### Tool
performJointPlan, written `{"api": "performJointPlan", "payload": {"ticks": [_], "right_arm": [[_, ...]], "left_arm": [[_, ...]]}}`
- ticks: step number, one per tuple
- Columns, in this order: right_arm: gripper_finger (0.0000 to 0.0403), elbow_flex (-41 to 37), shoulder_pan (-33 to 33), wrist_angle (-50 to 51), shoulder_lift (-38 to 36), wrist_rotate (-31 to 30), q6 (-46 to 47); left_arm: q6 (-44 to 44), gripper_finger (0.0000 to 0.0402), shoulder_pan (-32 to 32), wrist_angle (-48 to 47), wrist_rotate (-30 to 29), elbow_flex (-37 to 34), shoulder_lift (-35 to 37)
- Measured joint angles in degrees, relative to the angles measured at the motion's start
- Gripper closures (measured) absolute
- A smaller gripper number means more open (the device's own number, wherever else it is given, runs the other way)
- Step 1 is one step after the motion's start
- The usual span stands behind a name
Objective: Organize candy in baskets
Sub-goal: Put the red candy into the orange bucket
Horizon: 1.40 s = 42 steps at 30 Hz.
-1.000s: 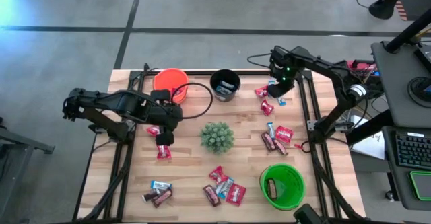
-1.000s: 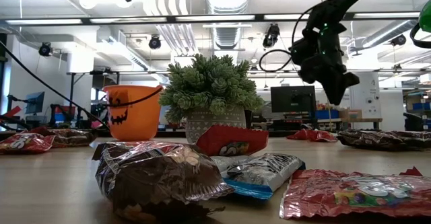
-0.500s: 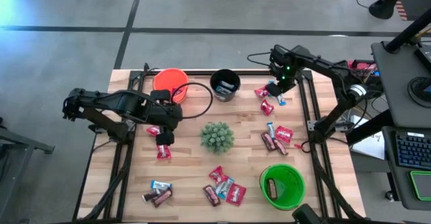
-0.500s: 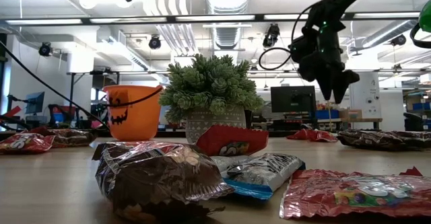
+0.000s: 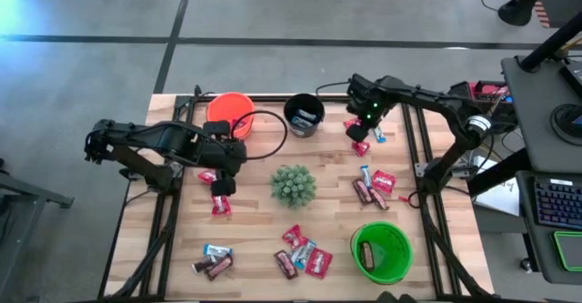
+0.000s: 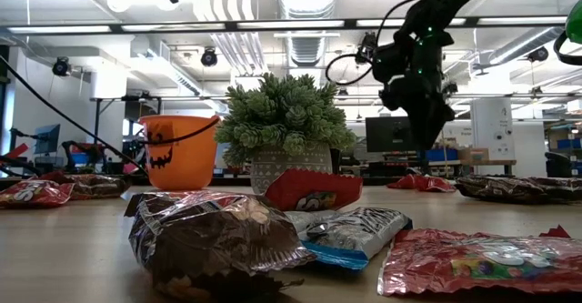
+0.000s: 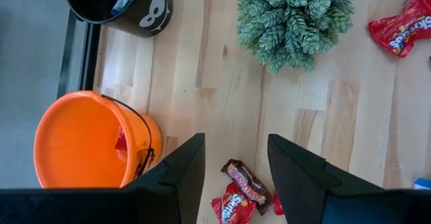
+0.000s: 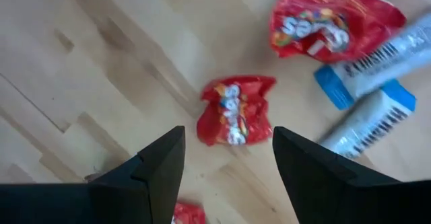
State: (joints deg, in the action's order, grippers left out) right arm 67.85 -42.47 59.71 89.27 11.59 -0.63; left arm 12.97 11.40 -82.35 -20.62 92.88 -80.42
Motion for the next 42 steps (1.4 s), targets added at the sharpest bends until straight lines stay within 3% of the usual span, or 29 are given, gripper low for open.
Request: {"api": "performJointPlan", "payload": {"ticks": [12,23,31,42], "right_arm": [[0.0186,-7.0,1.6,-5.2,0.0,-10.0,-0.5],[0.0186,-9.9,1.6,-10.6,0.0,-10.1,-1.6],[0.0186,-10.3,1.6,-10.7,0.0,-5.7,0.6],[0.0186,-11.2,1.7,-11.3,1.1,-5.2,0.8]], "left_arm": [[7.6,0.0257,0.0,0.0,0.0,0.0,0.0],[14.0,0.0257,-0.3,-0.2,0.0,0.0,0.0],[14.4,0.0257,-0.4,-0.4,0.1,0.0,0.0],[14.4,0.0257,-0.4,-1.3,0.1,0.0,0.0]]}}
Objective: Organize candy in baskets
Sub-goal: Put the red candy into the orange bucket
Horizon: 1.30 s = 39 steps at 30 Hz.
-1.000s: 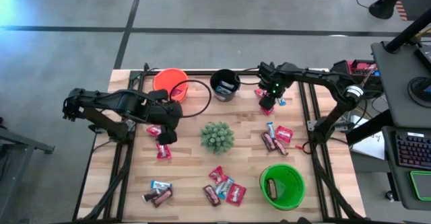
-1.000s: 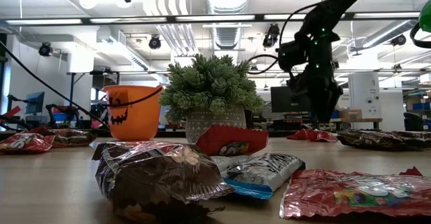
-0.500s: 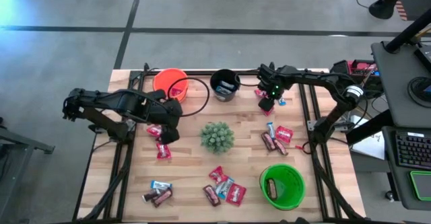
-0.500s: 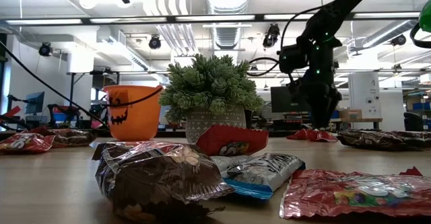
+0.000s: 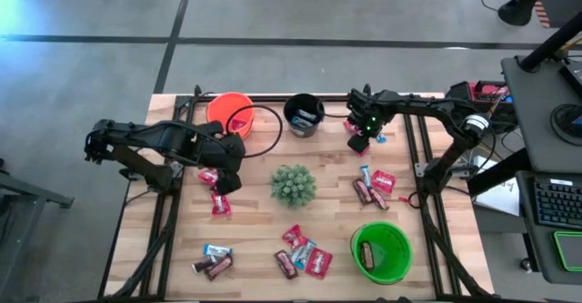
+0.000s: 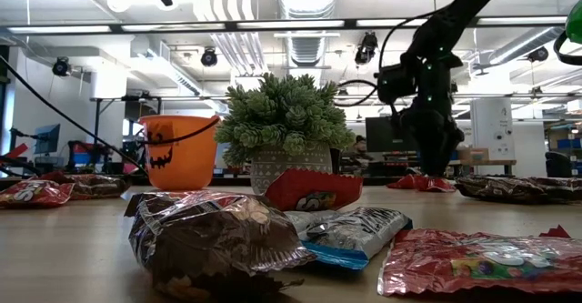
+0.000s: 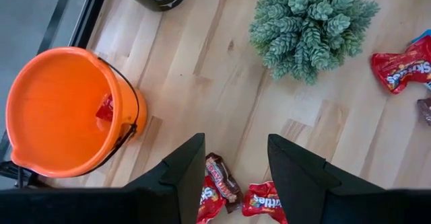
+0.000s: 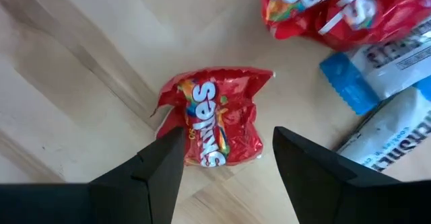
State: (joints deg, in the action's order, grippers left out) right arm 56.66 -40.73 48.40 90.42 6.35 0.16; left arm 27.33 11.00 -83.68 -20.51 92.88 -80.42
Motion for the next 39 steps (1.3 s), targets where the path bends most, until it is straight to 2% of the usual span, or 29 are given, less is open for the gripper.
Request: {"api": "performJointPlan", "payload": {"ticks": [8,12,15,19,23,27,39], "right_arm": [[0.0187,-0.3,0.1,-1.1,3.3,1.6,-0.2],[0.0208,-0.3,0.1,-1.3,4.3,1.8,0.0],[0.0246,-0.3,0.1,-1.3,4.6,1.7,0.8],[0.0320,-0.3,0.1,-0.8,4.6,2.1,3.1],[0.0378,-0.3,0.1,0.9,4.6,5.7,3.3],[0.0380,0.6,0.1,3.9,4.4,9.0,3.7],[0.0382,8.6,0.6,9.5,-0.1,9.1,4.0]], "left_arm": [[0.0,0.0257,0.0,0.0,0.0,0.0,0.0],[0.0,0.0257,0.0,0.0,0.0,0.0,0.0],[0.0,0.0258,0.0,0.0,0.0,0.0,0.0],[0.0,0.0258,0.0,-0.2,0.0,0.0,0.0],[0.0,0.0258,0.0,-0.5,0.0,0.0,0.2],[0.2,0.0258,0.0,-0.6,0.0,0.0,0.8],[0.4,0.0258,-1.8,-0.6,-0.1,0.0,4.0]]}}
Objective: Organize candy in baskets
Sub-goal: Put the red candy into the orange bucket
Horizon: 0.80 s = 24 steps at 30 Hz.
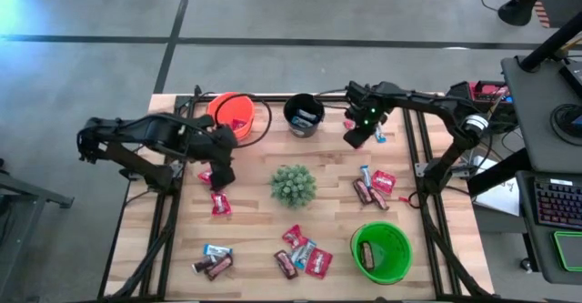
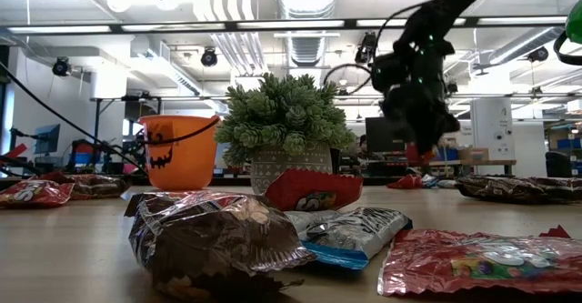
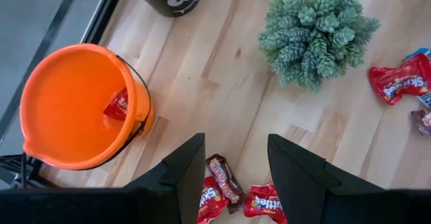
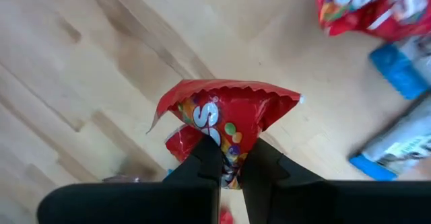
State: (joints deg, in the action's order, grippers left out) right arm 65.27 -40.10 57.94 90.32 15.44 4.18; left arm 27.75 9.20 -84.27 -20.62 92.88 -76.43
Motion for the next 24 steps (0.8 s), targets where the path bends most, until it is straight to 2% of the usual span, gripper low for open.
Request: {"api": "performJointPlan", "payload": {"ticks": [13,24], "right_arm": [[0.0382,14.5,2.4,1.3,-0.3,0.0,-1.3],[0.0381,20.2,3.1,1.9,-0.3,0.0,-1.2]], "left_arm": [[-0.4,0.0258,-1.6,-0.2,-1.4,0.0,5.4],[-0.2,0.0258,-1.8,-0.2,-3.5,0.0,8.5]]}}
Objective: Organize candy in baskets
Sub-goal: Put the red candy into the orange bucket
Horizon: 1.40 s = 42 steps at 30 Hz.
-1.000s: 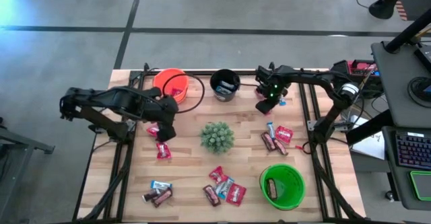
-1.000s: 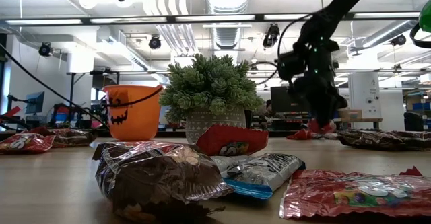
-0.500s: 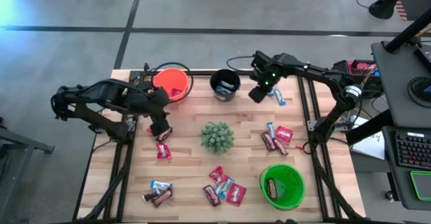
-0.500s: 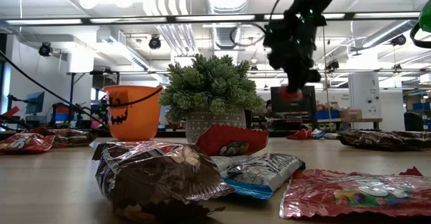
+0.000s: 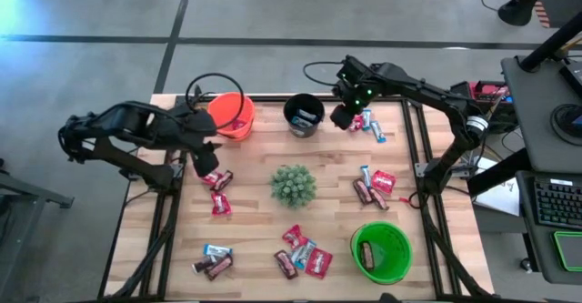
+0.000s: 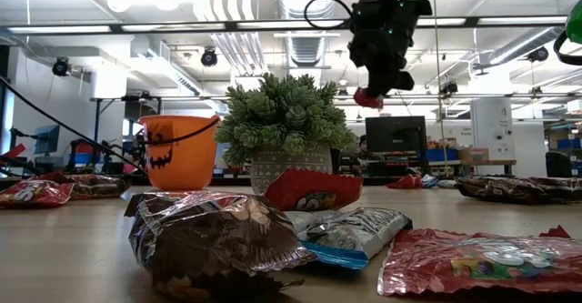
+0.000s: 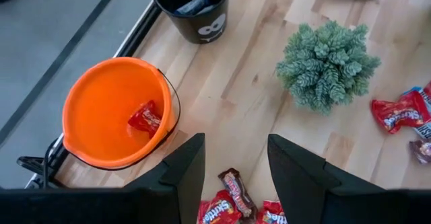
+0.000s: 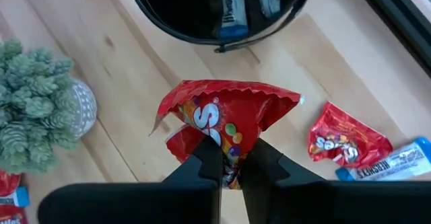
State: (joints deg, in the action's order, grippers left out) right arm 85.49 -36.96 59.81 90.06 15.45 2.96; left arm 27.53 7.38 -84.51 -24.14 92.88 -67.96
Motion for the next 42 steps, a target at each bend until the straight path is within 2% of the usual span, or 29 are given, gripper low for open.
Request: {"api": "performJointPlan", "payload": {"ticks": [8,14,19,23,26,29,34,42], "right_arm": [[0.0381,1.0,2.6,-0.6,0.0,0.0,1.1],[0.0381,2.5,5.3,-5.6,0.0,0.2,5.5],[0.0381,4.6,6.4,-10.1,0.0,0.2,8.8],[0.0381,6.5,6.3,-15.7,0.0,0.2,10.6],[0.0381,8.1,6.3,-20.3,0.0,0.1,10.7],[0.0381,9.9,6.4,-25.3,0.1,0.2,10.5],[0.0381,15.3,6.3,-29.3,2.7,0.4,9.2],[0.0381,28.4,4.6,-28.3,13.5,8.7,6.5]], "left_arm": [[0.0,0.0258,0.0,0.0,-0.4,0.0,1.2],[-0.6,0.0258,0.0,-1.3,-0.5,0.0,2.9],[-4.9,0.0257,0.0,-3.3,-1.3,0.0,4.6],[-7.2,0.0257,0.0,-3.0,-6.8,0.0,5.7],[-7.1,0.0257,0.0,-2.3,-13.7,0.0,5.9],[-4.1,0.0257,0.0,-2.0,-21.3,0.0,5.8],[2.2,0.0257,-0.3,-1.9,-26.8,0.0,5.7],[6.5,0.0257,-0.9,-1.5,-37.2,0.0,6.4]]}}
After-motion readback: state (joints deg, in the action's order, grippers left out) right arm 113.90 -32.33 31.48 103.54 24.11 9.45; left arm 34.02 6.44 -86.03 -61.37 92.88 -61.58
